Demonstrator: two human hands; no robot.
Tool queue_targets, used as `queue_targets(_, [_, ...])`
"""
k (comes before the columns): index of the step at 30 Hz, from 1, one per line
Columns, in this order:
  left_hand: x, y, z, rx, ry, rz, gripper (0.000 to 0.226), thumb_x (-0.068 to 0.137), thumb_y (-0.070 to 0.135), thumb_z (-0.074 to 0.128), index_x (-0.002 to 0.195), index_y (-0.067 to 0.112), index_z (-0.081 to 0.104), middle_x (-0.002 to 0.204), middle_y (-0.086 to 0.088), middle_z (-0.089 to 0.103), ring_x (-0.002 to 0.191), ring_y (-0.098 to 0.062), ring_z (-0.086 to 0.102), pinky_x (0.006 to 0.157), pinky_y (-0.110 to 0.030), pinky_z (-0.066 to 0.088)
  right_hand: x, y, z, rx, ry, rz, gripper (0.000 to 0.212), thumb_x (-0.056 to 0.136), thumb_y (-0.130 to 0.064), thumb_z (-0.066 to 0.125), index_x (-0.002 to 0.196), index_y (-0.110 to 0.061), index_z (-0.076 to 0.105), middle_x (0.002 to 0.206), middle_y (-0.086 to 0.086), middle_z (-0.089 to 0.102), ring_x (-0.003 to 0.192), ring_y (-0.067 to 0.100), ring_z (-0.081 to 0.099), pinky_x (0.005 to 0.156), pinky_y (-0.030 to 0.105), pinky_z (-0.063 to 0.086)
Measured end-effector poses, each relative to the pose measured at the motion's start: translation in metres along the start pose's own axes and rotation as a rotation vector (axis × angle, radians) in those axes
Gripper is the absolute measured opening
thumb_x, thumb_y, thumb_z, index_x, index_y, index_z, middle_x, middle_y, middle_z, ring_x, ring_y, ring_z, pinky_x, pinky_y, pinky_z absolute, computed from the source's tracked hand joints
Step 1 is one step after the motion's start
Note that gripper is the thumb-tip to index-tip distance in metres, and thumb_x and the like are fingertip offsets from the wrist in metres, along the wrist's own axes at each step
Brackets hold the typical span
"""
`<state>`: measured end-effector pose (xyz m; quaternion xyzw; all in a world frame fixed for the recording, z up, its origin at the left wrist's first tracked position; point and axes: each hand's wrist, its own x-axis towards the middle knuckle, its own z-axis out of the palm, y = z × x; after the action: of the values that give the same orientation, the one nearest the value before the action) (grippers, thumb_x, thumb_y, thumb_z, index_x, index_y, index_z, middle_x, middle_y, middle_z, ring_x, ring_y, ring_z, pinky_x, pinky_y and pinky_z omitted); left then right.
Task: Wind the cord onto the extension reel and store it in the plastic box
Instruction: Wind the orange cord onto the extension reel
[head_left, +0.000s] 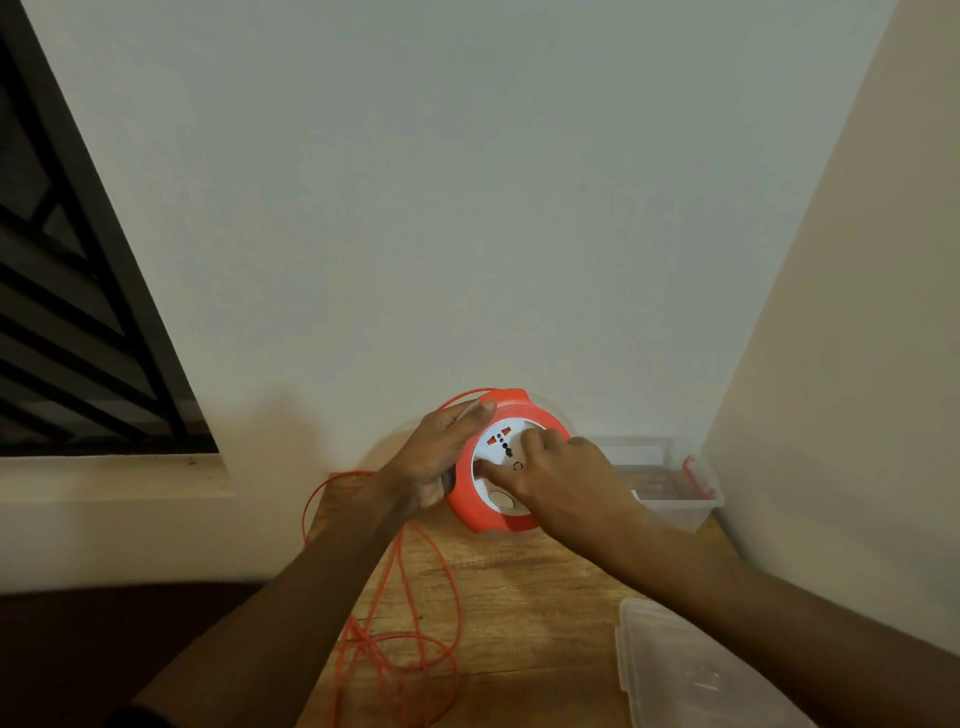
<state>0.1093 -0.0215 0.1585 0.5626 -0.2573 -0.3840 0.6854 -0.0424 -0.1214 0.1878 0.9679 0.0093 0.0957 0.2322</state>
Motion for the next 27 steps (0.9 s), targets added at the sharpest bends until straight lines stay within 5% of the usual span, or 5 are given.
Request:
queue_targets(6, [0.006,-0.002,0.003,-0.042,0.037,0.05,0.035,0.092,0.043,0.07,0.116,0.018,0.076,0.113,-0.011,0.08,0.1,-0.029,0.079,0.075,-0.036,0.065,0.015,-0.003,0.013,0.244,0.09,0.395,0.061,0.084,-0.055,0.056,0.137,-0.027,0.044,0.104,0.003,0.072,0.084,0.026,0.069,0.066,0.033,0.051])
queue_targets(10, [0.011,-0.008,0.001,-0.078,0.107,0.107,0.034,0.095,0.038,0.07,0.12,0.015,0.074,0.114,-0.014,0.08,0.099,-0.031,0.079,0.072,-0.038,0.065,0.022,-0.01,0.016,0.995,0.139,0.815,0.055,0.087,-0.054,0.054,0.131,-0.022,0.056,0.114,0.0,0.07,0.096,0.021,0.067,0.074,0.032,0.054])
queue_targets(14, [0.013,-0.015,-0.005,-0.081,0.133,0.073,0.031,0.096,0.037,0.068,0.117,0.015,0.074,0.112,-0.014,0.08,0.098,-0.032,0.079,0.075,-0.041,0.066,0.01,-0.014,0.016,1.7,0.032,0.933,0.066,0.084,-0.034,0.068,0.143,-0.023,0.041,0.084,0.001,0.074,0.061,0.02,0.071,0.053,0.029,0.055])
queue_targets(20, [0.011,-0.011,-0.003,-0.126,0.085,0.056,0.035,0.089,0.041,0.07,0.111,0.015,0.076,0.11,-0.015,0.08,0.09,-0.028,0.08,0.069,-0.036,0.065,-0.006,-0.007,0.017,0.488,0.237,0.439,0.05,0.081,-0.029,0.065,0.129,-0.029,0.05,0.11,-0.001,0.066,0.09,0.023,0.066,0.065,0.034,0.054])
queue_targets(27, [0.007,-0.011,-0.009,-0.062,0.023,-0.005,0.029,0.097,0.041,0.064,0.112,0.02,0.077,0.11,-0.013,0.081,0.092,-0.03,0.08,0.068,-0.038,0.065,-0.006,0.003,0.01,0.107,0.051,0.049,0.066,0.084,-0.016,0.068,0.139,-0.036,0.037,0.135,0.019,0.049,0.09,0.034,0.065,0.059,0.036,0.051])
